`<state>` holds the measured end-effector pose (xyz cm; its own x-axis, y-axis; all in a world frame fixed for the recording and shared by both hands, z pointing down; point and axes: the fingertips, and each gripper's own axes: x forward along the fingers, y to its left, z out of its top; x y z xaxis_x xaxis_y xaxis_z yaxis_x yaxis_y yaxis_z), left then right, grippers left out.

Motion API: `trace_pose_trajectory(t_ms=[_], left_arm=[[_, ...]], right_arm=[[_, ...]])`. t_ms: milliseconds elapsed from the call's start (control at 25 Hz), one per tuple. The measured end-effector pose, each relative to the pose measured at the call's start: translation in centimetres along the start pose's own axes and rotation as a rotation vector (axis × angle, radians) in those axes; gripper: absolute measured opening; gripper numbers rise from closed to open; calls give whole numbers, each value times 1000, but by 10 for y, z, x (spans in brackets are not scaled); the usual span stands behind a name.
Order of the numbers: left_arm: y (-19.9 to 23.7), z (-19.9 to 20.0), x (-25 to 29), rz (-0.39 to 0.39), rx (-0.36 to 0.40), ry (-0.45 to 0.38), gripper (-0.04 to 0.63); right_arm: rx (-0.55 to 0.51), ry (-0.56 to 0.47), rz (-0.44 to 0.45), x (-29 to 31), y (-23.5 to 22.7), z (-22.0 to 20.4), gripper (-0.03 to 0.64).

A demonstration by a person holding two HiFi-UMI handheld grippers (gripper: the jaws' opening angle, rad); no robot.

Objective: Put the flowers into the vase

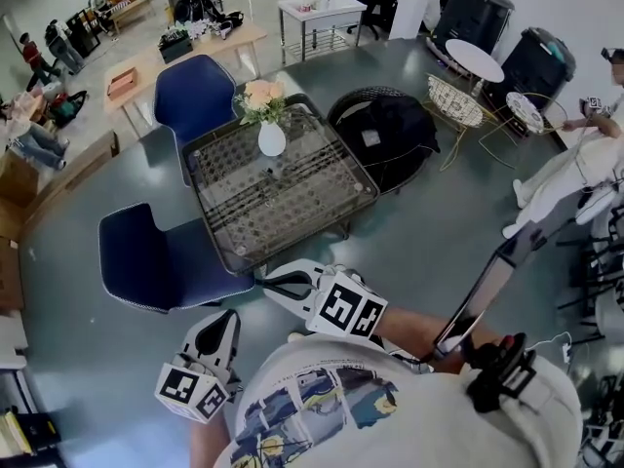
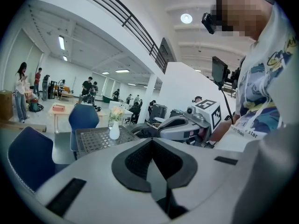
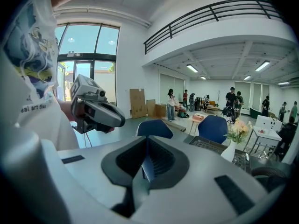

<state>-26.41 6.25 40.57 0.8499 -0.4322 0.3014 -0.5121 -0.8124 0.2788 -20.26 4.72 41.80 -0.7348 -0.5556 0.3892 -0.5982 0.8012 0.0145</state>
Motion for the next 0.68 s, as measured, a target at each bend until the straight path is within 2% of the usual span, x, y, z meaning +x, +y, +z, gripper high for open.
trace_pose_trajectory(t_ms=[440,680], left_arm=[[-7,-1,8,-15,-9,-7,9],[7,6,21,-5,-17,-4,9]], right_arm=[[-11,9,-2,-6,-6,-3,17],[-9,18,4,1,-24,-4,17]])
